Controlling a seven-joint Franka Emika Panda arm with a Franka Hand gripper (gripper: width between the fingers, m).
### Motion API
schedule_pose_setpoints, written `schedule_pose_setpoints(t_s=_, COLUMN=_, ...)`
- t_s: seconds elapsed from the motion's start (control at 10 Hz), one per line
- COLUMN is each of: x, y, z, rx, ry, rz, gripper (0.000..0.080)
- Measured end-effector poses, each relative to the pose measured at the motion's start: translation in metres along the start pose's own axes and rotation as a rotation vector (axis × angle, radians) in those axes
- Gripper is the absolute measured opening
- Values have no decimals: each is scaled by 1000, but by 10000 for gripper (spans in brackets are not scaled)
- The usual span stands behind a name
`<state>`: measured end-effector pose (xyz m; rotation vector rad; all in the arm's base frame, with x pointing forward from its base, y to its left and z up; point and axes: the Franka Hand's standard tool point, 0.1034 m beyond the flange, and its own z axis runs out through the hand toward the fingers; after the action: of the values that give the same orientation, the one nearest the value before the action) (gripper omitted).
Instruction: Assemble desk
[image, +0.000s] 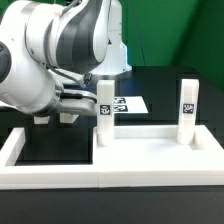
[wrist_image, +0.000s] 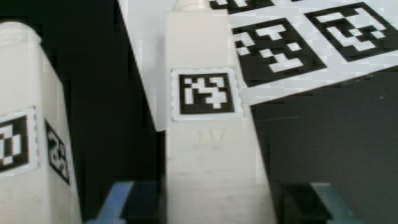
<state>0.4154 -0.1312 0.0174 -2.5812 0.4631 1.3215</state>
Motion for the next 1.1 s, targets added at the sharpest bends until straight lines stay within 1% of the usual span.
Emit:
schedule_pose_setpoints(t_s=0.5, x=0, y=1, z=-1, rx=0, ry=3, rz=0, gripper=284)
schedule_pose_setpoints(t_s=0.6, x=-8, y=4, z=-16, rx=-3, ry=-14, rz=-9, gripper=284)
schedule_pose_setpoints(t_s=0.7, x=-22, y=4, z=-41, rx=4, ry=-20, rz=-12, gripper=285)
schedule_pose_setpoints(t_s=0.8, x=-36, y=-1, z=-60, rx=15, ry=-8, rz=-21, gripper=285)
schedule_pose_setpoints(t_s=0.9, x=-52, y=-11, z=-75, rx=22, ry=16, rz=-13, gripper=285)
schedule_pose_setpoints(t_s=1.0, x=-75, y=-29, z=-87, rx=24, ry=19, rz=16, gripper=287)
schedule_pose_setpoints(t_s=1.1, x=-91, y=-49, z=-92, rx=9, ry=36, rz=21, gripper=287)
